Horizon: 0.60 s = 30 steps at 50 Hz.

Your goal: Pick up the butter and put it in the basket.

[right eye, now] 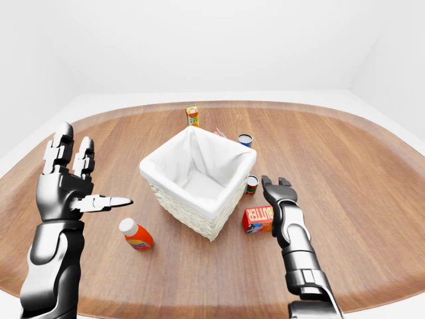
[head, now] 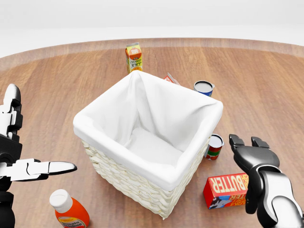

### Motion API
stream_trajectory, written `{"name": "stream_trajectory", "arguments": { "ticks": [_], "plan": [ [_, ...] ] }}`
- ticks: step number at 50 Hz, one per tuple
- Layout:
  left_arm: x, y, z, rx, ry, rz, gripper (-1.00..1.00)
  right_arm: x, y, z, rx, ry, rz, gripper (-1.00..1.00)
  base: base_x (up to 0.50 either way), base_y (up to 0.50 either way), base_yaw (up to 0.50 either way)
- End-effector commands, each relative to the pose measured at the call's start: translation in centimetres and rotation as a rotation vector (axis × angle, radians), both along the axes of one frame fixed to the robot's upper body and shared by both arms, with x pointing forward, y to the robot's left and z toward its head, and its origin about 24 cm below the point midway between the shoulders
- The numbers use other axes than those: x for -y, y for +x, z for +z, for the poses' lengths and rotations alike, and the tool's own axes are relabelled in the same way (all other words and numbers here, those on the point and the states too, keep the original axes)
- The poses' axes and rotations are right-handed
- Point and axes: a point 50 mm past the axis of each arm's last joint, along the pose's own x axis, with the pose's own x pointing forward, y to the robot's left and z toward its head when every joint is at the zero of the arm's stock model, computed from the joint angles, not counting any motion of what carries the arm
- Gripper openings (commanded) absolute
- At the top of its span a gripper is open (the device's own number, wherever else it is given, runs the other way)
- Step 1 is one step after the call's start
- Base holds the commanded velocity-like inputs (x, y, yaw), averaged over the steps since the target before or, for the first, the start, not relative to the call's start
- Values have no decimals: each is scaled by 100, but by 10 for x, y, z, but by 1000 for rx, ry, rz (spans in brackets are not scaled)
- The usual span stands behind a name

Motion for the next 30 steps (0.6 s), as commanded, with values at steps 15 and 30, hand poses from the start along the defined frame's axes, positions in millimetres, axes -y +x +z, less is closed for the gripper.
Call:
{"name": "stream_trajectory", "arguments": {
  "ticks": [15,30],
  "plan": [
    [-1,2,-4,-18,-6,1,100,0,20,-41,-74,30,-66,100,0,0,0],
    [-2,3,-8,-35,-11,0,100,-7,20,-49,-133,32,-69,100,0,0,0]
  ]
}}
